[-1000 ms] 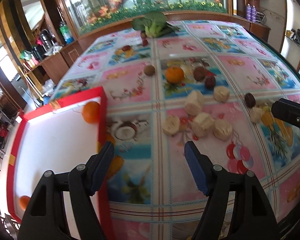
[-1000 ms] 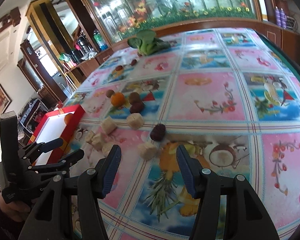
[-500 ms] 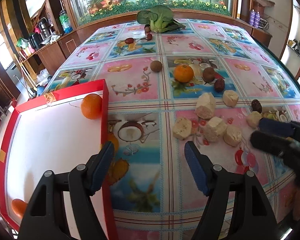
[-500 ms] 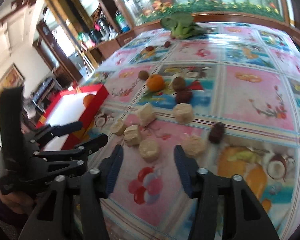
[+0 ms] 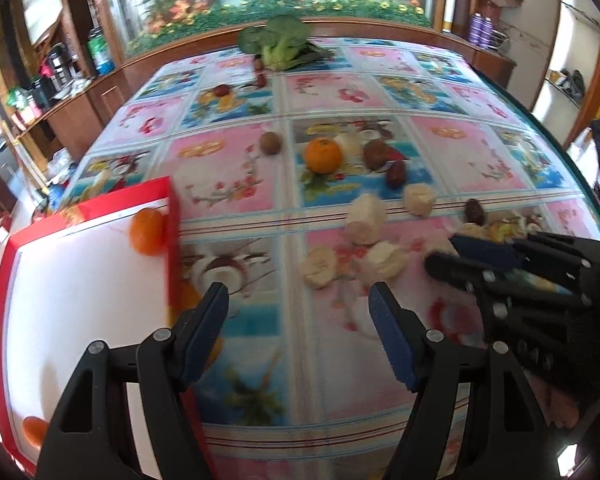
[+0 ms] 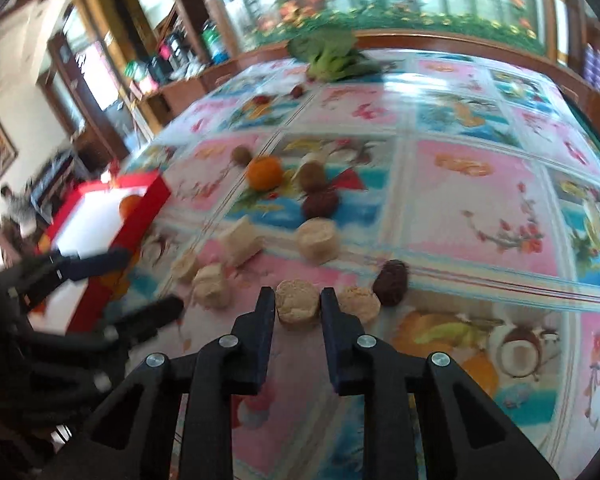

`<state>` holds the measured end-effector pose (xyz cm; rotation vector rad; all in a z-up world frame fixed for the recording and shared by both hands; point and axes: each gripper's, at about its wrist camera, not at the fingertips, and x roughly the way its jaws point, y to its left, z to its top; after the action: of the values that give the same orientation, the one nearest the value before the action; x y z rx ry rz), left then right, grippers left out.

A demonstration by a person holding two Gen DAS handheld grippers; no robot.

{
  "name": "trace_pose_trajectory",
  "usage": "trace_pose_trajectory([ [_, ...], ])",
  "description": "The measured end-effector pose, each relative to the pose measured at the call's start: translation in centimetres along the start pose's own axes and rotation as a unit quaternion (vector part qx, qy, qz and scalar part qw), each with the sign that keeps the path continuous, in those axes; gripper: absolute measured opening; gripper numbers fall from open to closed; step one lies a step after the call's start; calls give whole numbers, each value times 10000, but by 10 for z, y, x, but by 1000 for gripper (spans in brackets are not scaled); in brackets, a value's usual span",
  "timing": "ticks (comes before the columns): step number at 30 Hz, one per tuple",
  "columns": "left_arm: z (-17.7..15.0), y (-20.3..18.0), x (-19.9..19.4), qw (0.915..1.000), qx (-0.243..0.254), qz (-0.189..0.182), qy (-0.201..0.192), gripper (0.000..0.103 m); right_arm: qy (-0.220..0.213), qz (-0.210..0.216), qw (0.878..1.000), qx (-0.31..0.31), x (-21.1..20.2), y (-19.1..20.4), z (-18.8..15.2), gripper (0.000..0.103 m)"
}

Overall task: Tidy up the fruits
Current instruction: 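Grasp a round beige cake with the right gripper while the left gripper grasps a beige cube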

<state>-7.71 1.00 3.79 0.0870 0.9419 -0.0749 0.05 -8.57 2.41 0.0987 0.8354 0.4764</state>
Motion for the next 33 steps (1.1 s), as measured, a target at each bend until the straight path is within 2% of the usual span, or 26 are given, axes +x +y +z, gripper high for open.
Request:
trace_pose_trajectory([
  [4,6,-17,4,9995,163,-251,71,74,-228,-160,9996,14,-8,-2,0,22],
  [8,13,-24,13,9990,130,-400,176,68,-299,-208,9993,38,-10,-4,1,22],
  [11,16,-24,19,9985,63,-505,211,60,-420,-330,9986,35,-14,-3,2,22],
  [13,17,-28,21,9987,140,-474,159,59,-534,-421,9977,14,-17,-3,2,22],
  [15,19,-30,23,9987,202,-452,104,52,-605,-474,9970,0,-18,-2,3,22],
  [20,20,-30,23,9984,326,-461,20,42,-553,-655,9963,11,-15,-4,3,22],
  [27,14,-27,19,9972,495,-559,21,41,-696,-720,9950,-2,-21,-5,2,22],
  [29,9,-27,18,9967,576,-570,86,41,-677,-716,9951,11,-20,-5,2,22],
  [31,3,-23,24,9961,530,-623,329,41,-659,-721,9952,22,-20,-6,2,22],
  [33,1,-22,24,9961,513,-656,283,41,-661,-707,9953,23,-20,-6,2,22],
])
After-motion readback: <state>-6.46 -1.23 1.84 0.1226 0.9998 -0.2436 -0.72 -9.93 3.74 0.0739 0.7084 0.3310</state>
